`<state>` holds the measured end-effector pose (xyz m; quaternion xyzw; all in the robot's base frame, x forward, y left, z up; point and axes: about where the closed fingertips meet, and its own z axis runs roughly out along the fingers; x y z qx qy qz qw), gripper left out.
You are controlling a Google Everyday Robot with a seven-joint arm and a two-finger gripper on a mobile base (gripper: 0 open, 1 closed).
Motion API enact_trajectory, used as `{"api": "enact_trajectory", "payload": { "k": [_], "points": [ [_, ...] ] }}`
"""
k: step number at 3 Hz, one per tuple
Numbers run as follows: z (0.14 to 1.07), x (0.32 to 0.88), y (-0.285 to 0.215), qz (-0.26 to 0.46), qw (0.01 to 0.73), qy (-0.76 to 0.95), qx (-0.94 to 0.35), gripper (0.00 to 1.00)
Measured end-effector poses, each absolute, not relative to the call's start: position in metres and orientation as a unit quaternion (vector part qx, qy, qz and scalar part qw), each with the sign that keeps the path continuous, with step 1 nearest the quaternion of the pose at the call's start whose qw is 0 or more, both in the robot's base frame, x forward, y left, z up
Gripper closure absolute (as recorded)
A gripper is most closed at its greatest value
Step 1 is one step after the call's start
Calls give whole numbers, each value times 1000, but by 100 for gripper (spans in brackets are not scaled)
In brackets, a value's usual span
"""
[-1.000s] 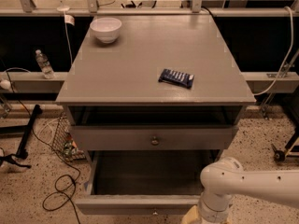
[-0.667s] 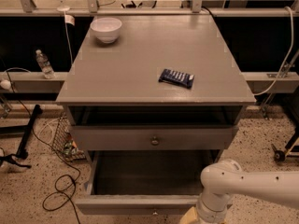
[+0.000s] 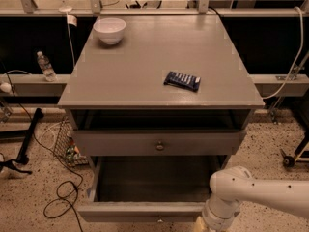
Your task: Close middle drawer
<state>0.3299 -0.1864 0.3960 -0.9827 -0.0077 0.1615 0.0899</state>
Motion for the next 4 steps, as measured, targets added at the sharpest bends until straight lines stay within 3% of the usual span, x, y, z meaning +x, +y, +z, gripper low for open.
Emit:
{"api": "enact_trajectory", "payload": {
  "k": [1,2,3,4],
  "points": [
    [392,333,-182,154,96,-19,-983,61],
    [387,344,-175,142,109,-32,-983,92],
    [390,352,-167,120,128,-42,-984,100],
    [407,362,-158,70,162,-58,-983,100]
  ]
}}
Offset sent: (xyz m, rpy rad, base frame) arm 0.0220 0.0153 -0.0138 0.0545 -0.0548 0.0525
